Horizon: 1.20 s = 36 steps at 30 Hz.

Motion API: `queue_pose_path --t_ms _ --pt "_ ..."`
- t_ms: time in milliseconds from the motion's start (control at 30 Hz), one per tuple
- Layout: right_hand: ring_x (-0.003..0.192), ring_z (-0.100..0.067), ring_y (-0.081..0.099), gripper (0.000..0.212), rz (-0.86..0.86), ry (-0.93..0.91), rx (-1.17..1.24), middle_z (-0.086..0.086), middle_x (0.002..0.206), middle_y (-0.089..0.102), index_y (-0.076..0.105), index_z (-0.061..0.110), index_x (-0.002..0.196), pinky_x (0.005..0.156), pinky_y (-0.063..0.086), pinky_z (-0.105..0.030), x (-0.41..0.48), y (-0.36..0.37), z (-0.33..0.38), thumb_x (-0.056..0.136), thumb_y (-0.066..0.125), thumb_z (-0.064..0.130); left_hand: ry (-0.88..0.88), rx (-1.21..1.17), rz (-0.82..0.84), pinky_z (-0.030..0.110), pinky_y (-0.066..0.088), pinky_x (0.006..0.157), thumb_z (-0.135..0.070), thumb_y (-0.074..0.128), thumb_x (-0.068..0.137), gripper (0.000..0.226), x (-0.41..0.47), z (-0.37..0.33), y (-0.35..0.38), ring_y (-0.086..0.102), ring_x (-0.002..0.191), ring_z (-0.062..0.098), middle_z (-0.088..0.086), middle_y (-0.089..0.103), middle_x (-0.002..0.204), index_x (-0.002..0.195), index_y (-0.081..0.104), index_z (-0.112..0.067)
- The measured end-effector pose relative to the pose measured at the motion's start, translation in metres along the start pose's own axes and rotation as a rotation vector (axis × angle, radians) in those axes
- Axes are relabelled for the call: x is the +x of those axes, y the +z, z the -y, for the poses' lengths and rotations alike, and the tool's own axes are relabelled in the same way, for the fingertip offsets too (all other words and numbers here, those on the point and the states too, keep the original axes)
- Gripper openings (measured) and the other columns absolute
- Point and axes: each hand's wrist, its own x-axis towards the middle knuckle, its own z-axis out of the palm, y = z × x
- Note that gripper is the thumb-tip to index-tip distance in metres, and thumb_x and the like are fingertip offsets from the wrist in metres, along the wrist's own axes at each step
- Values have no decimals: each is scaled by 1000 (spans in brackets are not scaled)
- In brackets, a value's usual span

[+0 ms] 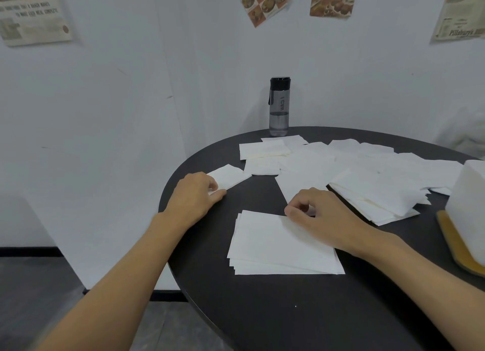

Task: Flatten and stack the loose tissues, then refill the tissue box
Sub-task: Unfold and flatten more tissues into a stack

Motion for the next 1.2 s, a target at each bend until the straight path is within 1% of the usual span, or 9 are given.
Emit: queue_pose_path --t_ms 167,367,467,567,633,700,767,900,1200 --pt "86 -5 54 20 4 18 12 7 83 67 70 16 79 76 44 -20 -1 -1 0 94 60 24 11 90 76 37 55 81 -22 60 92 19 5 -6 -10 66 90 26 2 73 95 93 77 -14" --pt "75 -1 51 22 3 31 17 5 83 67 69 12 80 68 40 -11 -1 -3 2 95 59 23 27 67 11 35 51 73 -20 61 92 16 2 -5 -9 63 84 24 1 70 91 90 75 -13" --pt "74 -1 51 23 -1 35 10 3 84 67 69 11 80 69 40 -12 -1 -2 1 95 59 25 89 -54 -8 31 51 76 -21 64 91 11 -2 -3 -10 63 84 18 -3 70 92 89 73 -15" --pt "69 3 48 23 6 39 14 3 82 66 69 10 80 67 39 -12 0 -2 2 95 59 25 174 -113 99 33 52 85 -30 68 89 5 -5 -6 -12 62 91 9 -13 67 95 87 68 -26" --pt "67 3 47 23 7 38 13 3 83 66 69 10 80 66 39 -11 0 -2 2 96 59 24 199 -52 187 32 48 89 -46 71 86 16 -3 -8 -12 58 100 5 -19 63 105 95 66 -34" --pt "67 3 48 23 5 35 9 3 83 67 69 11 80 65 39 -11 -1 -2 2 96 59 25 210 -38 230 33 47 94 -54 71 85 27 1 -10 -10 56 106 5 -20 61 113 105 65 -37" --pt "66 4 48 23 6 36 11 3 83 66 69 11 80 64 39 -10 -2 -3 2 96 59 24 223 -44 240 36 48 98 -51 70 87 27 6 -13 -9 58 110 7 -16 64 116 109 67 -35" --pt "66 4 48 23 5 41 20 1 85 68 70 10 81 64 39 -10 -2 -3 2 96 58 24 260 72 245 38 49 98 -39 65 93 24 12 -20 -9 59 112 14 -9 68 118 112 71 -26" --pt "64 3 48 24 5 43 7 -1 86 68 69 8 82 63 39 -10 0 -2 0 96 57 25 301 244 241 35 52 89 -32 58 94 24 16 -32 -13 65 99 18 -5 72 106 106 75 -21"
